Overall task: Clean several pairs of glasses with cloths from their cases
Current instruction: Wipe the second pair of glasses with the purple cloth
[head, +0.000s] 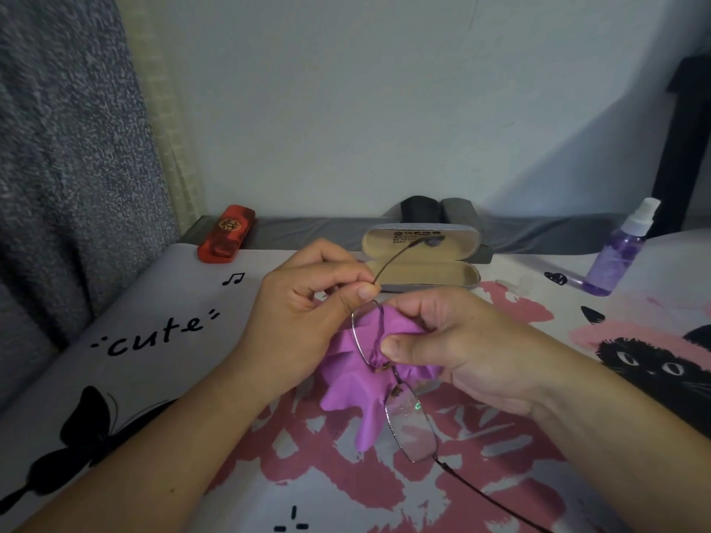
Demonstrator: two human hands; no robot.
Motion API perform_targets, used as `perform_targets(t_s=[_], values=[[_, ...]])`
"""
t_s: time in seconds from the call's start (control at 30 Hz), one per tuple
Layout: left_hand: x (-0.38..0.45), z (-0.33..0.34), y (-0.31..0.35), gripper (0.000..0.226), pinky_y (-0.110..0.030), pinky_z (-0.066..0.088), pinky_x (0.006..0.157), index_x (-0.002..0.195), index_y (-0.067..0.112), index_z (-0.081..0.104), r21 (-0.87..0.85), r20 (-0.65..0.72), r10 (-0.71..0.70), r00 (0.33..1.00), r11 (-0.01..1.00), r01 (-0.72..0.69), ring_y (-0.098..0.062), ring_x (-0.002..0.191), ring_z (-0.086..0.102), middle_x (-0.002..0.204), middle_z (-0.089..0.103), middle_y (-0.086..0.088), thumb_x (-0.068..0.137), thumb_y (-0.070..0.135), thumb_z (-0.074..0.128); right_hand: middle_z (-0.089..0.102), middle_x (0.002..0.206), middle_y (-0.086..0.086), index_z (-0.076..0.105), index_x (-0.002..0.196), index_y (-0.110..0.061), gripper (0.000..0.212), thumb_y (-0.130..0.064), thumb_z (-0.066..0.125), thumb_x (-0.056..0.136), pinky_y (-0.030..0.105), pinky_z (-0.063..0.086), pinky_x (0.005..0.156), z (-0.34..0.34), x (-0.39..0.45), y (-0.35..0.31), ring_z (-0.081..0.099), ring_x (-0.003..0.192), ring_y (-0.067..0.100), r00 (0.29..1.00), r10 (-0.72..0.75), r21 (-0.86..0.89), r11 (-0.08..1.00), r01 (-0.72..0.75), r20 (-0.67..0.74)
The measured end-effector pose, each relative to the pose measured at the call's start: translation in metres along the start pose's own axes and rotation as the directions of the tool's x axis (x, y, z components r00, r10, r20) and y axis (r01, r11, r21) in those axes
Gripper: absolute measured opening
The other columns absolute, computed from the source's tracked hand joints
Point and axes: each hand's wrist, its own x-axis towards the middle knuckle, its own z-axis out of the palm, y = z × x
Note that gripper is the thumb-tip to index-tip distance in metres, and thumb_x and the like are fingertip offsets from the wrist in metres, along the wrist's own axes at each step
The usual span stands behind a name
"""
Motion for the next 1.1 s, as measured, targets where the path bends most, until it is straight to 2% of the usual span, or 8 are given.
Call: perform_targets(t_s=[0.07, 0.2, 0.4, 0.6, 0.7, 0.8, 0.97, 1.1], values=[[0.0, 0.001, 0.0, 0.006, -0.021, 0.048, 0.076, 0.092, 0.019, 0.075, -0.005, 0.003, 0.003, 1.0, 1.0, -0.003, -0.008, 0.082, 0.062, 0.089, 0.063, 0.012, 0.089, 0.016, 0.071, 0.075, 0.093, 0.013, 0.074, 0.1, -0.004, 0.016, 0.006, 0.066, 0.091, 0.036, 0.056, 0.082, 0.002, 0.001, -0.001, 0.072, 0.087, 0.021, 0.999, 0.01, 0.003, 1.0, -0.01, -0.033], [-0.003, 0.005, 0.003, 0.006, -0.017, 0.047, 0.077, 0.092, 0.023, 0.073, 0.032, 0.018, 0.025, 1.0, 0.999, -0.026, -0.007, 0.083, 0.063, 0.09, 0.063, 0.01, 0.089, 0.019, 0.071, 0.074, 0.088, 0.014, 0.07, 0.109, -0.013, 0.03, -0.001, 0.079, 0.083, 0.061, 0.052, 0.092, 0.007, 0.003, 0.002, 0.073, 0.086, 0.029, 0.994, 0.025, -0.005, 1.0, -0.026, -0.104], [-0.003, 0.01, -0.001, 0.007, -0.024, 0.049, 0.08, 0.093, 0.025, 0.075, 0.032, 0.004, -0.046, 0.999, 0.998, 0.045, -0.016, 0.087, 0.064, 0.09, 0.063, 0.008, 0.089, 0.026, 0.07, 0.073, 0.084, 0.013, 0.064, 0.118, -0.015, 0.045, 0.005, 0.078, 0.08, 0.033, 0.055, 0.069, 0.009, 0.006, 0.001, 0.074, 0.077, 0.024, 0.98, -0.003, 0.077, 0.997, 0.018, -0.197], [-0.002, 0.014, 0.0, 0.006, -0.028, 0.05, 0.083, 0.089, 0.029, 0.077, -0.013, 0.016, -0.096, 0.995, 0.995, 0.096, -0.021, 0.091, 0.064, 0.088, 0.066, 0.008, 0.085, 0.033, 0.073, 0.075, 0.095, 0.02, 0.065, 0.119, -0.02, 0.052, 0.006, 0.08, 0.076, 0.038, 0.057, 0.078, 0.012, 0.007, 0.003, 0.075, 0.088, 0.032, 0.953, -0.053, 0.169, 0.98, 0.107, -0.297], [0.003, 0.008, 0.002, 0.009, -0.023, 0.049, 0.08, 0.089, 0.024, 0.079, -0.081, 0.038, -0.153, 0.988, 0.985, 0.155, -0.012, 0.086, 0.064, 0.086, 0.066, 0.007, 0.084, 0.031, 0.076, 0.073, 0.093, 0.022, 0.066, 0.115, -0.019, 0.046, 0.004, 0.08, 0.078, 0.04, 0.057, 0.076, 0.016, 0.009, 0.004, 0.071, 0.083, 0.037, 0.944, -0.075, 0.217, 0.964, 0.15, -0.322], [0.005, 0.0, 0.002, 0.008, -0.024, 0.049, 0.08, 0.089, 0.021, 0.08, -0.107, 0.077, -0.162, 0.984, 0.98, 0.17, -0.012, 0.083, 0.064, 0.086, 0.066, 0.005, 0.084, 0.027, 0.078, 0.071, 0.085, 0.018, 0.062, 0.118, -0.016, 0.042, 0.005, 0.074, 0.084, 0.03, 0.057, 0.063, 0.018, 0.008, 0.002, 0.067, 0.075, 0.032, 0.95, -0.084, 0.188, 0.971, 0.145, -0.299], [-0.001, 0.002, 0.001, 0.006, -0.021, 0.048, 0.081, 0.084, 0.02, 0.073, 0.078, 0.062, -0.056, 0.997, 0.996, 0.051, -0.014, 0.085, 0.063, 0.089, 0.06, 0.006, 0.087, 0.015, 0.073, 0.073, 0.09, 0.018, 0.058, 0.128, -0.021, 0.056, 0.011, 0.072, 0.084, 0.035, 0.057, 0.073, 0.016, 0.006, 0.001, 0.07, 0.081, 0.031, 0.985, -0.057, 0.14, 0.987, 0.081, -0.166], [-0.001, 0.009, -0.001, 0.013, -0.022, 0.046, 0.079, 0.08, 0.025, 0.07, -0.026, 0.089, -0.102, 0.991, 0.994, 0.104, -0.011, 0.082, 0.06, 0.085, 0.06, 0.005, 0.088, 0.015, 0.071, 0.075, 0.088, 0.014, 0.061, 0.125, -0.026, 0.058, 0.009, 0.075, 0.081, 0.031, 0.057, 0.071, 0.016, 0.005, 0.0, 0.075, 0.082, 0.026, 0.968, -0.051, 0.151, 0.984, 0.09, -0.244]])
